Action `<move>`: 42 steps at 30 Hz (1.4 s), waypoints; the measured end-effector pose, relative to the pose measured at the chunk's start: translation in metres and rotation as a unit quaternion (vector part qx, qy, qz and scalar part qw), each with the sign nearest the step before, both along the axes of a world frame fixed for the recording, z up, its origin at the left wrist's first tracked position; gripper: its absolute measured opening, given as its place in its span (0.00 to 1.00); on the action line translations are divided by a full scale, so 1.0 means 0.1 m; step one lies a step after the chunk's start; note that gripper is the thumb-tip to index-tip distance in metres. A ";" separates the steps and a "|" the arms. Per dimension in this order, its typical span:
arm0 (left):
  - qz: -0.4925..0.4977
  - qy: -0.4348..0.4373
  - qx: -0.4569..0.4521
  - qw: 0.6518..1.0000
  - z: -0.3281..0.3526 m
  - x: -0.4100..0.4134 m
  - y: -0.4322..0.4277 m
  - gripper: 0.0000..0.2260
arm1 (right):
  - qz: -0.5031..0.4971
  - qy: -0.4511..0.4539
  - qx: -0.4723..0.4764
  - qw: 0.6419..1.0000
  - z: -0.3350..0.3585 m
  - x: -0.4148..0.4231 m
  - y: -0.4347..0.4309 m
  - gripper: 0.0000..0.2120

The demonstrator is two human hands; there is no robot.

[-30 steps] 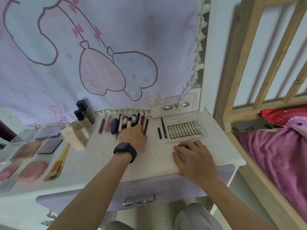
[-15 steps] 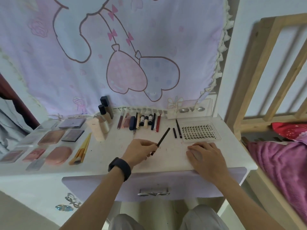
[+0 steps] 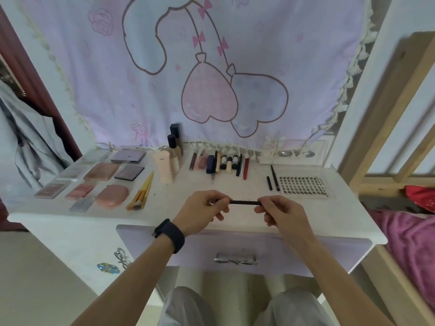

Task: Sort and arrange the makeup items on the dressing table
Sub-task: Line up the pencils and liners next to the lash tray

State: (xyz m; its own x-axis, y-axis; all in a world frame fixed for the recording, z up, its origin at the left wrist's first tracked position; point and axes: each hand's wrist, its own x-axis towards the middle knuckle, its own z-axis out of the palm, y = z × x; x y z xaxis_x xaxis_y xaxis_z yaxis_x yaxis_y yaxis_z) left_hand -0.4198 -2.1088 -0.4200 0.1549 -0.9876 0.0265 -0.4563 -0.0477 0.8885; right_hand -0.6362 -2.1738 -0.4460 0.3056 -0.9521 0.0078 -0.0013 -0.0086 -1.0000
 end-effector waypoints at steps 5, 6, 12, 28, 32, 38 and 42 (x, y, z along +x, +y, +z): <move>-0.009 -0.017 -0.053 0.998 -0.02 0.10 0.08 0.06 | 0.109 0.091 -0.051 0.989 0.04 -0.07 0.04 0.08; -0.023 -0.055 -0.056 0.997 -0.01 0.12 0.09 0.06 | 0.126 0.117 -0.065 0.983 0.06 -0.11 0.03 0.07; -0.139 -0.478 -0.233 0.835 -0.05 0.21 0.21 0.07 | 0.181 0.359 -0.272 0.874 0.04 -0.24 0.12 0.11; 0.125 -0.221 -0.151 0.956 -0.16 0.54 0.25 0.03 | 0.034 0.069 -0.070 0.995 -0.03 -0.72 0.01 0.12; 0.082 -0.070 -0.117 0.987 -0.14 0.04 0.07 0.03 | 0.022 0.038 -0.020 0.999 -0.10 -0.48 0.04 0.11; 0.097 0.079 -0.051 0.991 -0.10 -0.27 -0.20 0.06 | 0.003 0.064 -0.022 0.998 -0.13 -0.40 -0.02 0.05; 0.123 0.071 0.012 0.990 -0.11 -0.31 -0.42 0.04 | -0.062 0.167 -0.128 0.976 -0.15 -0.49 -0.16 0.02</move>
